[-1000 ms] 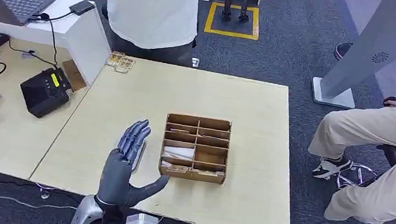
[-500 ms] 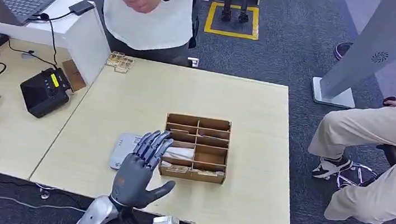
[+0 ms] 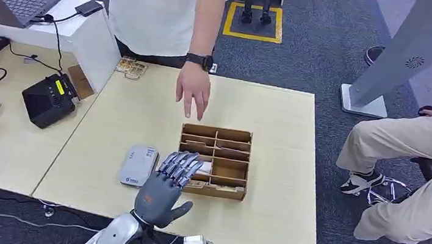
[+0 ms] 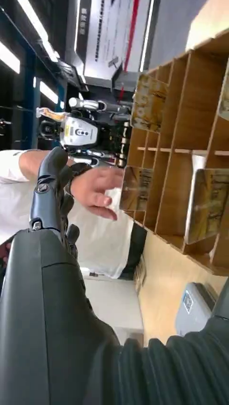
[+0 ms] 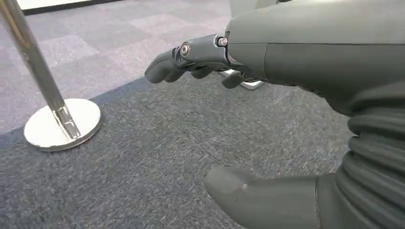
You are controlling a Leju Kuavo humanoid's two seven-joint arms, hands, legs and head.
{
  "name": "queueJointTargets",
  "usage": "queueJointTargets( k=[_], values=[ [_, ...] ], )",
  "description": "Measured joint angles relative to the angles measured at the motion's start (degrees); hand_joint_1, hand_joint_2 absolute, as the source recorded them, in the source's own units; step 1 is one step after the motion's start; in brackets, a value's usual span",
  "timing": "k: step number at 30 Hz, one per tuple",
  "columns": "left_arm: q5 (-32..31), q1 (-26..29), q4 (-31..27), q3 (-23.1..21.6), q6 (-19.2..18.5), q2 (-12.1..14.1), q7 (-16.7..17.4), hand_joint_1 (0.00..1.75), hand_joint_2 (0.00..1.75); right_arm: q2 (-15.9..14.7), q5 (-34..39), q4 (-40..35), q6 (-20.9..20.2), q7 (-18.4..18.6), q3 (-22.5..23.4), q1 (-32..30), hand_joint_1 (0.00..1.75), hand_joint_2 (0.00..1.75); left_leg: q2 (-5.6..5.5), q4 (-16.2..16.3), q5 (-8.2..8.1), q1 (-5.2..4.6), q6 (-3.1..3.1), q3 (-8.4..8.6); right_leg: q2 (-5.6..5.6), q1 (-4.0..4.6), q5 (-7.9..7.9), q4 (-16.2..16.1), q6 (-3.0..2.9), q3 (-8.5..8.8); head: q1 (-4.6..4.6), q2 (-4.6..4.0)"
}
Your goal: Pass the card to the sensor for recognition and then transmit it.
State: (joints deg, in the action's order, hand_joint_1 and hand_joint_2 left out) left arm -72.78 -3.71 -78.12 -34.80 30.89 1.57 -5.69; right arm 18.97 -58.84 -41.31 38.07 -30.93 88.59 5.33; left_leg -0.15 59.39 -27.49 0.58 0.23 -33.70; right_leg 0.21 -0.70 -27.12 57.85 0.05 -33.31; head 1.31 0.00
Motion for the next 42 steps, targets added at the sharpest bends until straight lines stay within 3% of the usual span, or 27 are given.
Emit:
queueJointTargets(
  k=[7, 14, 20, 21, 23, 24, 33, 37, 42],
  values=[
    [-2.9, -1.1, 3.0, -0.5, -0.3, -0.4, 2.8, 0.00, 1.75, 0.0, -0.5, 0.1, 0.0, -0.3, 0.0, 0.0, 0.00, 1.75, 0.00, 0.0, 0.00, 0.00, 0.00, 0.00, 0.00, 0.00, 0.00, 0.0, 0.00, 0.00, 0.00, 0.00],
    [-6.1, -2.0, 5.3, -0.5, -0.2, -1.3, 6.0, 0.14, 1.75, 0.0, -0.7, 0.1, 0.0, -0.1, 0.0, 0.0, 0.00, 1.75, 0.00, 0.0, 0.00, 0.00, 0.00, 0.00, 0.00, 0.00, 0.00, 0.0, 0.00, 0.00, 0.00, 0.00],
    [-7.8, -2.5, 6.9, -0.5, 0.3, -2.1, 7.8, 0.45, 1.75, 0.0, -0.7, 0.2, 0.0, -0.3, 0.0, 0.0, 0.00, 1.75, 0.00, 0.0, 0.00, 0.00, 0.00, 0.00, 0.00, 0.00, 0.00, 0.0, 0.00, 0.00, 0.00, 0.00],
    [-8.3, -2.5, 7.1, -0.5, 0.3, -2.3, 8.3, 1.43, 1.75, 0.0, -0.7, 0.2, 0.0, -0.2, 0.0, 0.0, 0.00, 1.75, 0.00, 0.0, 0.00, 0.00, 0.00, 0.00, 0.00, 0.00, 0.00, 0.0, 0.00, 0.00, 0.00, 0.00],
    [-9.3, -2.5, 7.5, -0.5, 0.4, -2.6, 9.3, 1.59, 1.75, 0.0, -0.7, 0.2, 0.0, -0.2, 0.0, 0.0, 0.00, 1.75, 0.00, 0.0, 0.00, 0.00, 0.00, 0.00, 0.00, 0.00, 0.00, 0.0, 0.00, 0.00, 0.00, 0.00],
    [-9.7, -2.5, 7.7, -0.5, 0.4, -2.7, 9.7, 1.75, 1.75, 0.0, -0.7, 0.2, 0.0, -0.2, 0.0, 0.0, 0.00, 1.75, 0.00, 0.0, 0.00, 0.00, 0.00, 0.00, 0.00, 0.00, 0.00, 0.0, 0.00, 0.00, 0.00, 0.00],
    [-12.1, -3.4, 10.2, -0.5, 0.6, -3.6, 11.3, 1.75, 1.75, 0.0, -1.6, 0.5, 0.0, -0.2, 0.0, 0.0, 0.00, 1.75, 0.00, 0.0, 0.00, 0.00, 0.00, 0.00, -0.01, 0.00, 0.00, 0.0, 0.00, 0.01, 0.00, 0.00],
    [-12.3, -3.9, 11.7, -0.5, 0.6, -3.9, 11.3, 1.66, 1.75, 0.0, -1.6, 0.7, 0.0, -0.6, 0.0, 0.0, 0.00, 1.75, 0.00, 0.0, 0.00, 0.00, 0.00, 0.01, 0.00, 0.00, 0.00, 0.0, 0.00, 0.02, 0.00, 0.00],
    [-12.3, -4.3, 13.5, -0.5, 1.8, -4.7, 11.3, 1.75, 1.75, 0.0, -1.6, 1.1, 0.0, -1.5, 0.0, 0.0, 0.00, 1.75, -0.01, 0.0, 0.00, 0.00, 0.00, 0.00, 0.00, 0.00, 0.00, 0.0, 0.00, 0.02, 0.00, 0.00]
  ],
)
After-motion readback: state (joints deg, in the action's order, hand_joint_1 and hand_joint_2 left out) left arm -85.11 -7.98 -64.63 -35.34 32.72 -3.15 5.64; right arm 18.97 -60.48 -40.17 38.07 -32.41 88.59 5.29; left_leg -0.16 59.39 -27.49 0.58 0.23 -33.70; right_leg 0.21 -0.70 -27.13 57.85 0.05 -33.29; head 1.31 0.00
